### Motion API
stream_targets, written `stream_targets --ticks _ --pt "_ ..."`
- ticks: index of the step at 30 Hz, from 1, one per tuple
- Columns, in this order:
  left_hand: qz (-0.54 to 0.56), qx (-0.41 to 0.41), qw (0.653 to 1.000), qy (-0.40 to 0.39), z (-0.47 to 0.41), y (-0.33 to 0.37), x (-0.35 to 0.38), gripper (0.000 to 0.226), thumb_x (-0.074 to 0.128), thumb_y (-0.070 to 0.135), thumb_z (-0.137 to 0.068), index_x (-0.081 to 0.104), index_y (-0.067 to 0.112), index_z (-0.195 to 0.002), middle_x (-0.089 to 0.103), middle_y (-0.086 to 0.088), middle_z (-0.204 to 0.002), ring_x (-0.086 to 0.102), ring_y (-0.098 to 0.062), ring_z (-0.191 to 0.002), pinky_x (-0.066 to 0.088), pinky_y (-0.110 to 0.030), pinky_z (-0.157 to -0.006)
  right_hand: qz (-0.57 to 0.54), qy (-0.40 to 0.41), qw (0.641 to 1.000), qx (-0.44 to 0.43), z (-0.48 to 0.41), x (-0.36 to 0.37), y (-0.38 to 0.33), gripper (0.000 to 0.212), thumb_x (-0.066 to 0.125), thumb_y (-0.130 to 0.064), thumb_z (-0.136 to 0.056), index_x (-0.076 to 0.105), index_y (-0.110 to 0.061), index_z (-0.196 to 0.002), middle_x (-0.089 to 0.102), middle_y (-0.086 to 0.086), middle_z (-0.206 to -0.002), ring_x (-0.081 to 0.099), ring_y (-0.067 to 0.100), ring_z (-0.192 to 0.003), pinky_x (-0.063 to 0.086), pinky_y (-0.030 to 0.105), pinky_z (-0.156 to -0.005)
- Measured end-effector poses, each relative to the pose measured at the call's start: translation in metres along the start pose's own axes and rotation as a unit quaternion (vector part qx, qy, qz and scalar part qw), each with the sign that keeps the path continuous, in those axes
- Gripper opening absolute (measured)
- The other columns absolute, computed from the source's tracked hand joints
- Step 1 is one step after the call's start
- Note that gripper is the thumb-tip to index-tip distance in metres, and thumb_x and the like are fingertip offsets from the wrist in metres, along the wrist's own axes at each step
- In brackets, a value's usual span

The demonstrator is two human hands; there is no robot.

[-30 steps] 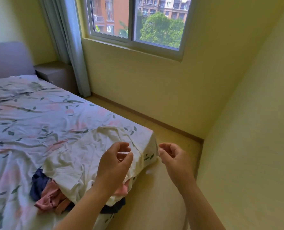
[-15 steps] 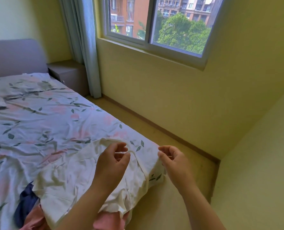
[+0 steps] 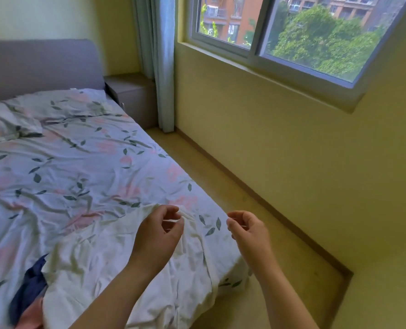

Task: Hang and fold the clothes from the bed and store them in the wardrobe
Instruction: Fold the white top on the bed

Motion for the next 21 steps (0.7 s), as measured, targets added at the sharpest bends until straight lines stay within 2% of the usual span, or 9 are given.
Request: stream_targets --ticks 3,5,10,14,18,21 --pt "-0.011 -0.039 0.998 0.037 -0.015 -0.012 0.010 0.021 0.065 0.017 -0.089 0.060 0.036 -0.094 0.067 0.013 -0.093 0.060 0.009 -0.081 0.043 -0.004 -0.061 0.007 -0.047 0.999 -0.006 -0.043 0.007 0.008 0.017 0.063 -0.021 -0.094 0.066 -0.018 -0.110 0.070 -0.007 -0.097 0.065 0.005 -0.088 0.055 0.022 -0.078" --pt "-0.015 -0.073 0.996 0.055 -0.022 -0.023 0.016 0.019 0.065 0.018 -0.089 0.060 0.034 -0.099 0.066 0.012 -0.096 0.061 0.006 -0.081 0.043 -0.006 -0.062 0.024 -0.076 0.997 -0.002 -0.068 0.012 0.015 0.017 0.062 -0.020 -0.094 0.066 -0.019 -0.110 0.069 -0.007 -0.098 0.065 0.006 -0.089 0.053 0.020 -0.076" --pt "-0.029 -0.137 0.986 0.092 -0.029 -0.053 0.018 0.021 0.063 0.018 -0.090 0.059 0.030 -0.106 0.066 0.012 -0.099 0.061 0.004 -0.082 0.043 -0.004 -0.061 0.076 -0.146 0.986 0.017 -0.109 0.031 0.040 0.021 0.060 -0.020 -0.094 0.065 -0.018 -0.114 0.068 -0.006 -0.103 0.063 0.010 -0.093 0.055 0.032 -0.087" --pt "-0.031 -0.175 0.978 0.106 -0.028 -0.080 0.014 0.021 0.064 0.018 -0.090 0.059 0.030 -0.107 0.065 0.010 -0.100 0.062 -0.001 -0.084 0.043 -0.006 -0.061 0.111 -0.181 0.977 0.032 -0.127 0.048 0.062 0.021 0.059 -0.021 -0.095 0.065 -0.016 -0.115 0.067 -0.006 -0.103 0.064 0.009 -0.094 0.055 0.031 -0.086" --pt "-0.031 -0.206 0.973 0.094 -0.034 -0.112 0.013 0.020 0.063 0.019 -0.091 0.059 0.028 -0.108 0.065 0.008 -0.100 0.062 -0.003 -0.086 0.041 -0.009 -0.064 0.142 -0.194 0.969 0.057 -0.138 0.063 0.084 0.023 0.059 -0.020 -0.094 0.065 -0.014 -0.116 0.068 -0.003 -0.102 0.064 0.013 -0.095 0.055 0.036 -0.089" --pt "-0.037 -0.230 0.968 0.091 -0.043 -0.135 0.014 0.019 0.063 0.019 -0.090 0.059 0.028 -0.107 0.064 0.009 -0.099 0.062 -0.003 -0.086 0.040 -0.011 -0.063 0.158 -0.203 0.963 0.076 -0.148 0.074 0.104 0.022 0.059 -0.021 -0.095 0.065 -0.014 -0.115 0.067 -0.003 -0.100 0.064 0.013 -0.094 0.055 0.034 -0.088"
Point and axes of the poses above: each hand's wrist, its own z-axis away from the middle knuckle, its own x-axis out of the palm, y = z × x, the point moved 10 cm from there along -z, towards the middle knuckle
